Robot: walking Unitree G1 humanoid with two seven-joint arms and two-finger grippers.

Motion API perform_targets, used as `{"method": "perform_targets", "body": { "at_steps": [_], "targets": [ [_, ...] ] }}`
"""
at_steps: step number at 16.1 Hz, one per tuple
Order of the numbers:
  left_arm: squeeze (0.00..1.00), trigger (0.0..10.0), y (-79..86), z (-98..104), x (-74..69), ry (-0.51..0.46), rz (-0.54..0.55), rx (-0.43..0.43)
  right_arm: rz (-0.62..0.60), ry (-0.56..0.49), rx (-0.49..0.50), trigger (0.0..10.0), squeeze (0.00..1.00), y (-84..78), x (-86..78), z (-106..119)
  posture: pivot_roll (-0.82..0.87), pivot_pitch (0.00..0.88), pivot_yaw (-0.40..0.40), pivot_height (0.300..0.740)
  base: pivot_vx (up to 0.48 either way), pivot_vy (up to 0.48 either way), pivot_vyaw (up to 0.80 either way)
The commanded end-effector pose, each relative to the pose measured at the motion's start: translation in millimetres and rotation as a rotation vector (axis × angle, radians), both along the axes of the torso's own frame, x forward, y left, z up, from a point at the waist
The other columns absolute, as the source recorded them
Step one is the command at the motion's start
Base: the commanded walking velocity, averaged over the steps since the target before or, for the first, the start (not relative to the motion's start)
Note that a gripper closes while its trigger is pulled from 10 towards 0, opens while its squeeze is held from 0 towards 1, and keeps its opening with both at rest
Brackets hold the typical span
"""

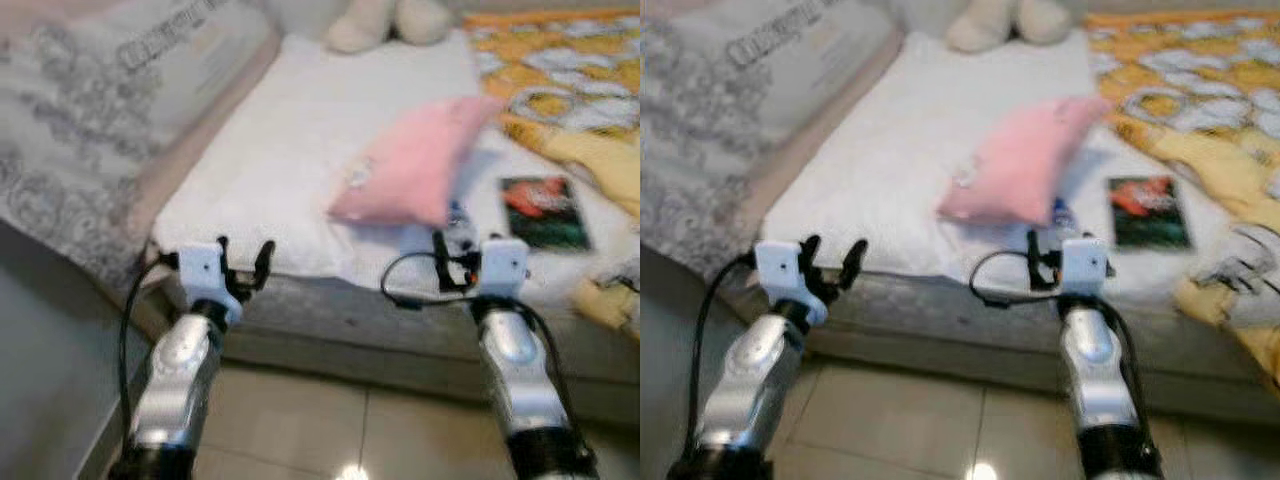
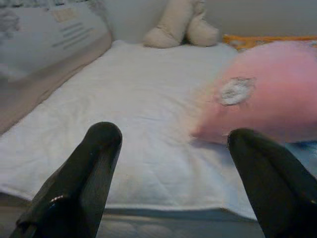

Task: Clean up the room

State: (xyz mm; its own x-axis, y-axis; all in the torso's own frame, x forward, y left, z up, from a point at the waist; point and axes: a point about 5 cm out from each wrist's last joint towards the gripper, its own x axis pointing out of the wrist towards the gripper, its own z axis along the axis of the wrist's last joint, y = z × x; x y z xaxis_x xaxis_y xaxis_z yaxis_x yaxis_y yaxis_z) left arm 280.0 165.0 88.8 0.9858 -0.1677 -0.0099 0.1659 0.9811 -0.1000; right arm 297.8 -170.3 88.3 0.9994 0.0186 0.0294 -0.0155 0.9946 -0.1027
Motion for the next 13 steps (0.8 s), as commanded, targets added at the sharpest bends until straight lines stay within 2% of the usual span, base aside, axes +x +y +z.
{"method": "perform_targets", "body": {
  "at_steps": [1,7,11,13],
  "targets": [
    [0.0,10.0,-4.0,3.3,3.2,-0.01,-0.018,0.01,0.004,0.0,-0.012,10.0,0.0,-0.8,-1.0,0.0,-0.2,0.0,0.136,0.74,0.472,0.0,0.0],
    [0.0,10.0,-11.7,6.0,2.9,-0.036,-0.08,0.013,-0.009,-0.003,-0.011,10.0,0.0,-1.1,-2.9,-0.2,-0.2,0.0,0.146,0.74,0.422,0.0,0.0],
    [0.0,10.0,-13.4,5.0,4.6,-0.029,-0.077,0.03,-0.013,-0.019,-0.026,10.0,0.0,-1.8,-2.4,3.1,-0.21,0.0,0.154,0.74,0.0,0.0,0.0],
    [0.0,10.0,-13.7,5.2,5.2,-0.031,-0.079,0.031,-0.006,-0.013,-0.03,10.0,0.0,-1.2,-1.7,2.9,-0.21,0.0,0.155,0.74,0.0,0.0,-0.66]
  ]
}}
